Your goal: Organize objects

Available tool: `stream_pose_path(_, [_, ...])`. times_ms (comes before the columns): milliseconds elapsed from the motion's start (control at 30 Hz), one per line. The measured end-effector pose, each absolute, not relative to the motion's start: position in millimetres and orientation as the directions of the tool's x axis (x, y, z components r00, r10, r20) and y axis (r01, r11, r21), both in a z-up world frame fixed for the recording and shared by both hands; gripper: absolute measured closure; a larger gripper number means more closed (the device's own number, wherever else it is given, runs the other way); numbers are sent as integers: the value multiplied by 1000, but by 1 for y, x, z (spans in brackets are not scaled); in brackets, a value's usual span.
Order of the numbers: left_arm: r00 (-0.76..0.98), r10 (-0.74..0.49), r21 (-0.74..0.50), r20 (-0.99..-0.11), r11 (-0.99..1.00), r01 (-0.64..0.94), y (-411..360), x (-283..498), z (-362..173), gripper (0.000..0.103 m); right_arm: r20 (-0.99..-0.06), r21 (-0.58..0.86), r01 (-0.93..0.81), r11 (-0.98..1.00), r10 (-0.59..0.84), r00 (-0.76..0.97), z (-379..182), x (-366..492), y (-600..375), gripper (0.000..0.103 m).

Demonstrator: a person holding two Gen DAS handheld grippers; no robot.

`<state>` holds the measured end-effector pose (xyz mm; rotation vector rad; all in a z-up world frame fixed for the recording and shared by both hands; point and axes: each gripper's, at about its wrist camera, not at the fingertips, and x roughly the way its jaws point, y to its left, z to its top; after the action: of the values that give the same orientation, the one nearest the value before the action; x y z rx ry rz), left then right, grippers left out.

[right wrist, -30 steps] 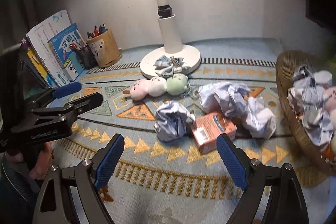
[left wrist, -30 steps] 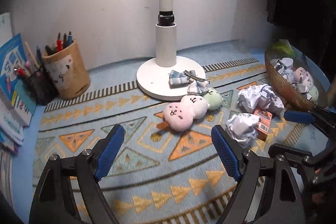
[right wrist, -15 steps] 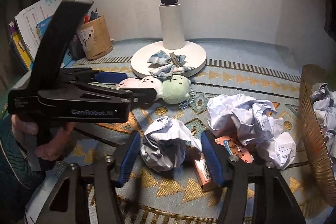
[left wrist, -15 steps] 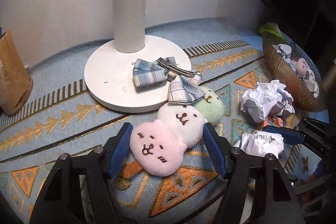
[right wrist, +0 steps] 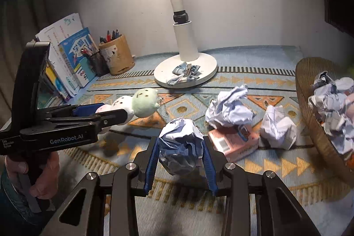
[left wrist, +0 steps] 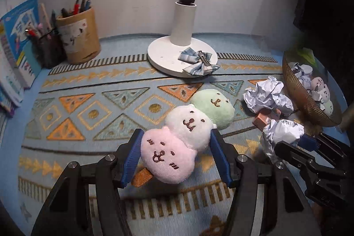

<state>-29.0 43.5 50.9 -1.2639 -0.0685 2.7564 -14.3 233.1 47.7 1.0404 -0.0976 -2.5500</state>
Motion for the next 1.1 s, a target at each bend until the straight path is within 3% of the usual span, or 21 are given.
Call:
stream_pose_path(133, [-666, -6, -14, -746, -1000, 24, 37, -8, 39, 45, -704, 224, 287, -931, -358, -613, 31, 7, 241, 66])
stream_pose_path(367, [-534, 149, -163, -832, -986, -22, 41, 14, 15, 36, -731, 265, 281, -922, -382, -566, 23, 25, 251, 64])
stream_pose_path(433, [-518, 198, -176, -832, -980, -92, 48, 28, 18, 34, -750, 255, 297, -920, -382, -540, 19, 29, 251, 59])
stream_pose_path(500, [-518, 211, -162, -829, -977, -139, 55, 40, 23, 26, -752, 268, 306, -914, -397, -527, 18, 36, 255, 41])
stream_pose_path(533, [-533, 198, -143, -823, -979, -144, 57, 43, 24, 24, -748, 272, 301, -914, -397, -532, 18, 38, 258, 38])
stream_pose_path(667, [-567, 134, -87, -813, -990, -109, 52, 36, 27, 24, -739, 288, 288, -913, -403, -540, 20, 40, 267, 38])
stream_pose_path(867, [-558, 131, -80, -820, -990, -114, 44, 6, 18, 22, -742, 298, 291, -909, -412, -529, 19, 40, 264, 37])
stream_pose_path(1000, [-558, 51, 47, -828, -986, -160, 64, -4, 5, 22, -748, 299, 292, -908, -413, -519, 16, 38, 261, 37])
stream_pose_path(1100, [-575, 48, 73, -817, -980, -186, 74, -3, 3, 23, -740, 327, 287, -900, -433, -514, 18, 37, 262, 37])
